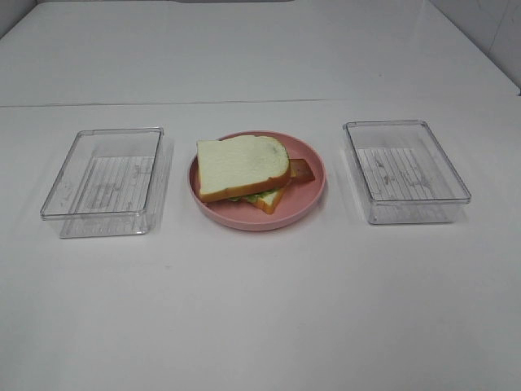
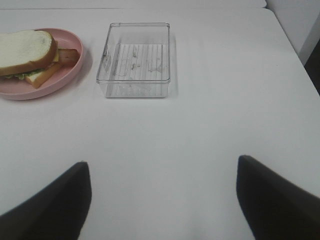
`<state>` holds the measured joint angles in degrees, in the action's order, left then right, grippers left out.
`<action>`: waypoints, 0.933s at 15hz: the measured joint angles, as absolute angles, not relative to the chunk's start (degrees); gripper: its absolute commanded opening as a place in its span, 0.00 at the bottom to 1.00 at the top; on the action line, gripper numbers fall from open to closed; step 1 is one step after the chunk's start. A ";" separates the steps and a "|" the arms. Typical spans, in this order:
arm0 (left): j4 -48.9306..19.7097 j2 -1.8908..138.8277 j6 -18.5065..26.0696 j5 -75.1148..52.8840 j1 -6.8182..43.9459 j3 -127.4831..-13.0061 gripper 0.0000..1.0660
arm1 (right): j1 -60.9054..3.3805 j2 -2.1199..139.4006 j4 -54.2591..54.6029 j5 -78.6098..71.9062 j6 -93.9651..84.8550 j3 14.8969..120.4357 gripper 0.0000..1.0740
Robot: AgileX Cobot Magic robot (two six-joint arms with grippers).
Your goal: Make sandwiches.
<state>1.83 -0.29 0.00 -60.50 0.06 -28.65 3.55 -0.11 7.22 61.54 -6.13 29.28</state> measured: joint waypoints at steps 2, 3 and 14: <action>1.83 -0.29 0.00 -60.50 -0.23 -28.65 0.52 | 3.55 -0.40 7.39 61.48 -6.13 29.11 0.71; 1.83 -0.29 0.00 -60.50 -0.74 -28.65 0.52 | 3.55 -0.40 7.62 61.48 -6.13 29.05 0.71; 1.83 -0.29 0.00 -60.50 -0.74 -28.65 0.51 | 3.55 -0.46 7.68 61.48 -6.13 29.05 0.71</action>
<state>1.83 -0.29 0.00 -60.50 -0.74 -28.65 3.55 -0.46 7.68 61.48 -6.13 29.05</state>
